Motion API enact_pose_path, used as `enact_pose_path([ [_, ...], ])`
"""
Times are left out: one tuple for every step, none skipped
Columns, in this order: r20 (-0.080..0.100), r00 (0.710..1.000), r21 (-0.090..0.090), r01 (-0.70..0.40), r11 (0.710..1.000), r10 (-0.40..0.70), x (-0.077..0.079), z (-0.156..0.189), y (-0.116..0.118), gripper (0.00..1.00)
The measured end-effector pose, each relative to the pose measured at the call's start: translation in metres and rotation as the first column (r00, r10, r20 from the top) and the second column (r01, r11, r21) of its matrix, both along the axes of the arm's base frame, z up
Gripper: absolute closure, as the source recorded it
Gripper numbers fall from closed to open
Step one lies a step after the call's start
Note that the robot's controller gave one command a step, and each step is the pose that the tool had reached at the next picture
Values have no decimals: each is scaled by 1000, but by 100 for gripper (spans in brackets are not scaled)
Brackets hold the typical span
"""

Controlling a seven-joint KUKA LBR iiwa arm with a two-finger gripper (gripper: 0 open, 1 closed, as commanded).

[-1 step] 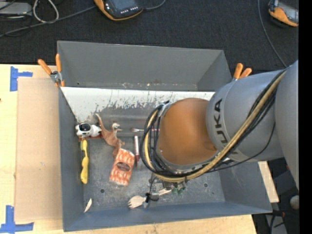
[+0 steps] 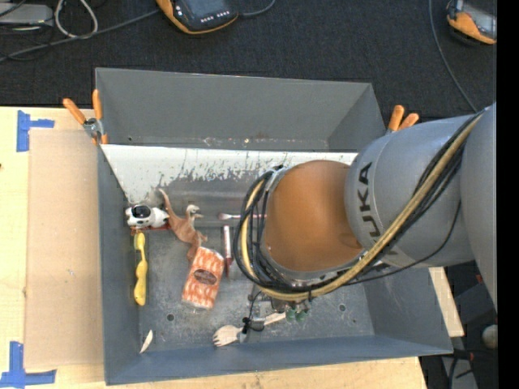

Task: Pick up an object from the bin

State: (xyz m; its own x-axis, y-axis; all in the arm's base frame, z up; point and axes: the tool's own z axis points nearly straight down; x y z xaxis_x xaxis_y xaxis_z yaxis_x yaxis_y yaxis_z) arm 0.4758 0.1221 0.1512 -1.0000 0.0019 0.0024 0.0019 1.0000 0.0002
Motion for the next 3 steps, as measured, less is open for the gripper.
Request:
enact_pose_path([
  [2,1000,1,-26,1000,26,7,-80,-69,0],
  [16,993,2,-116,993,116,15,-87,-79,0],
  [10,993,3,-117,993,116,13,-81,-79,0],
])
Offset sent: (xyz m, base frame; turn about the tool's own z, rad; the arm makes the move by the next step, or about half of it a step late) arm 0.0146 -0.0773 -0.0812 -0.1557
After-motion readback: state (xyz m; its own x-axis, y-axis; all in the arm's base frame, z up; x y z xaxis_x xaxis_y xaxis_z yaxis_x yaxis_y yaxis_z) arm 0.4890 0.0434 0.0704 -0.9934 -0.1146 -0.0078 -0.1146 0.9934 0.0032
